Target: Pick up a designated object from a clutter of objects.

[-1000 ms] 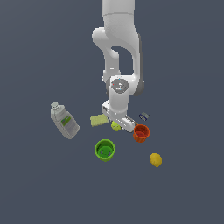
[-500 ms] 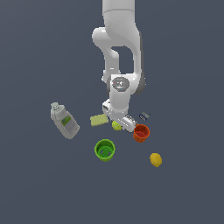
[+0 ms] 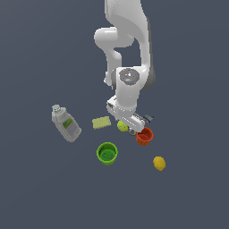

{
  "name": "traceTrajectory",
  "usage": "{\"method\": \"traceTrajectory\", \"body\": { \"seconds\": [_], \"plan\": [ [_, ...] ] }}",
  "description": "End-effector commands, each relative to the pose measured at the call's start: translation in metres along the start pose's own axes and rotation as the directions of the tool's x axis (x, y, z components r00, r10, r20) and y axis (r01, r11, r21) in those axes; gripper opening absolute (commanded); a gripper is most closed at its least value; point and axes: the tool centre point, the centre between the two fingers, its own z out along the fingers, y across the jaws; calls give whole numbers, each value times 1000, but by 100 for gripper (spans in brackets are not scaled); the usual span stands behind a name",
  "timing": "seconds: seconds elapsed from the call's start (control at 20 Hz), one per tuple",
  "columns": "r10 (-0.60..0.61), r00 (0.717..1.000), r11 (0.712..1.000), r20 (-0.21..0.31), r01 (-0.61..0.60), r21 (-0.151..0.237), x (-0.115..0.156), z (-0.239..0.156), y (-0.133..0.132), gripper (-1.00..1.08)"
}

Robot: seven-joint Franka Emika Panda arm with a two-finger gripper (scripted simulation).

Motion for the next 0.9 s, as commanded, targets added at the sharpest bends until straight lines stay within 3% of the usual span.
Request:
{"method": "traceTrajectory", "body": {
  "seconds": [0.0,0.85],
  "plan": [
    [0,1000,1000,-1,0,1,2,-21,-9,-100],
    [1,1000,1000,-1,-1,0,15,-176,-80,-100]
  ]
}}
